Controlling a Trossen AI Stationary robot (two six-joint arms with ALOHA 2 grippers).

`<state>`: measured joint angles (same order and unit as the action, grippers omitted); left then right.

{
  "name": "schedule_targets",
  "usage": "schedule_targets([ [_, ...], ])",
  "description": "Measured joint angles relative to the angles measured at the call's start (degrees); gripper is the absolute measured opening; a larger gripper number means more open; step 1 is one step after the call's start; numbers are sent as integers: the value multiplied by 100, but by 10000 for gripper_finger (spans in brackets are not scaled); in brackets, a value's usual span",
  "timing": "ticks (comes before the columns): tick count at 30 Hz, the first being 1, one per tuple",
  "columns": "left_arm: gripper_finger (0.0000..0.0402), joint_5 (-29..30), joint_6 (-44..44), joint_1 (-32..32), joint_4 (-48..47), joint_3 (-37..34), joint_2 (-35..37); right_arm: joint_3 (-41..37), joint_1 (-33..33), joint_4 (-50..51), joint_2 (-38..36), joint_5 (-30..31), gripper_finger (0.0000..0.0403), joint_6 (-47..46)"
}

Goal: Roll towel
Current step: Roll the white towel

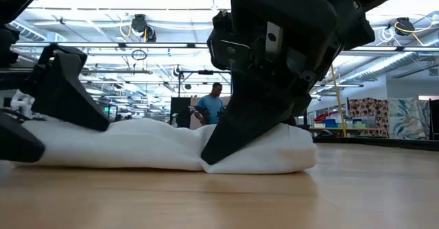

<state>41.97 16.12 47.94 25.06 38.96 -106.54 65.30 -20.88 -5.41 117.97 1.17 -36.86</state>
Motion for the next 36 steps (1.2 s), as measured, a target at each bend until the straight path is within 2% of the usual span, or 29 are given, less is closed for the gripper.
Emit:
schedule_targets([
  [4, 319, 253, -129, 60, -71, 0, 0, -2, 23, 0, 0, 2, 16, -2],
  [12, 319, 288, -135, 127, -164, 0, 0, -4, 23, 0, 0, 4, 16, -133],
  [17, 317, 584, -162, 106, -298, 0, 0, -4, 21, 1, 2, 4, 16, -122],
  [26, 281, 24, 41, -208, -874, 20, 4, -4, 23, 4, 2, -107, 16, -86],
  [30, 243, -68, 23, -237, -835, 20, 3, -4, 23, 4, 2, -112, 16, -105],
  [36, 134, -313, 142, -236, -856, 16, -7, -10, 23, -30, 2, -107, 18, -17],
])
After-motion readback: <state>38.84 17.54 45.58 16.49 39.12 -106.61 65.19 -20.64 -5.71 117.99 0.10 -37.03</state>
